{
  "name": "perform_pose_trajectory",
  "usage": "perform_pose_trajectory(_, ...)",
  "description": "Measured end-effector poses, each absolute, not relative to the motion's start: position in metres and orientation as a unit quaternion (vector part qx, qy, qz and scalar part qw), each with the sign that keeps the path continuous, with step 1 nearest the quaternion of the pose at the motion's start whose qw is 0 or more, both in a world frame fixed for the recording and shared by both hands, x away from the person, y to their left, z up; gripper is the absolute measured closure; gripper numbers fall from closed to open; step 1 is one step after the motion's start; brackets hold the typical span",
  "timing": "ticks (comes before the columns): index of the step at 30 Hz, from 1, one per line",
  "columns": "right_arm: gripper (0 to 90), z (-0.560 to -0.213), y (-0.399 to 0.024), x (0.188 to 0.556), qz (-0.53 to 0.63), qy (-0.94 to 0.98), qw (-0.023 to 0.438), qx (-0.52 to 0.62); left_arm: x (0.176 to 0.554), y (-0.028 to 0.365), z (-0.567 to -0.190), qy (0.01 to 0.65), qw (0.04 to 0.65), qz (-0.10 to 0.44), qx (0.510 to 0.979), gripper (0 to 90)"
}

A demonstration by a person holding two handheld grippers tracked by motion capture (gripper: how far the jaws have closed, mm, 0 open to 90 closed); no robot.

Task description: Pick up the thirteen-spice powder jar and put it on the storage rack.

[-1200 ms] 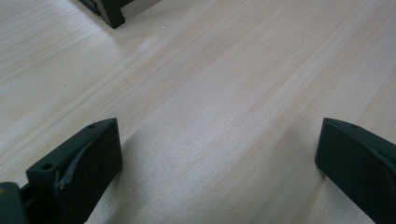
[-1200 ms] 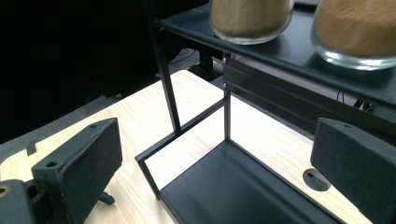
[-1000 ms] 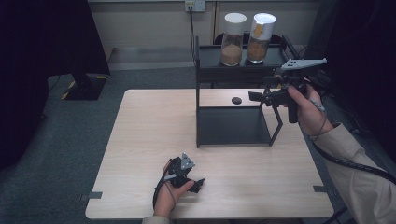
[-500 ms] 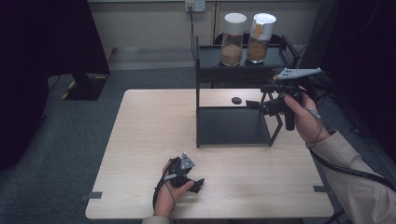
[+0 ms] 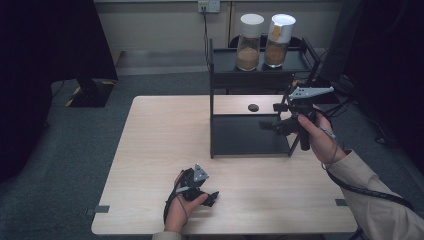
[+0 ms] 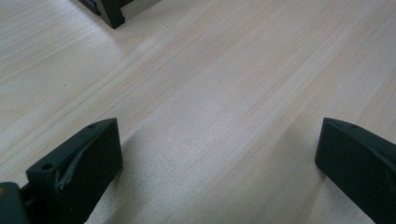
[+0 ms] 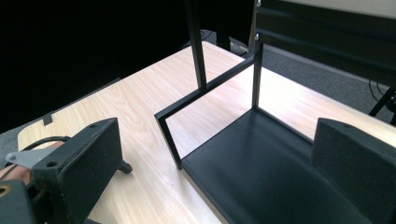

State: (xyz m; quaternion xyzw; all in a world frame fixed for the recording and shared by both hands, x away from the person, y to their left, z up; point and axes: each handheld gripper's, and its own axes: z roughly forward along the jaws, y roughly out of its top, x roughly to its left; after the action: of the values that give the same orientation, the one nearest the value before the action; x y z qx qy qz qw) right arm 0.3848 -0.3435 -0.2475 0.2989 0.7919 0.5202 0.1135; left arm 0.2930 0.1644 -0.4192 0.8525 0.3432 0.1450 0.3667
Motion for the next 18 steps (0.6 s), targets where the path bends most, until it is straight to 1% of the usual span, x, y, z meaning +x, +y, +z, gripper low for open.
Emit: perform_pose_trajectory(18, 1.2, -0.282, -0.349, 0.383, 0.509, 0.797, 0.094, 0.31, 0.293, 0.164, -0.419, 0.343, 0.367, 0.145, 0.852, 0.0)
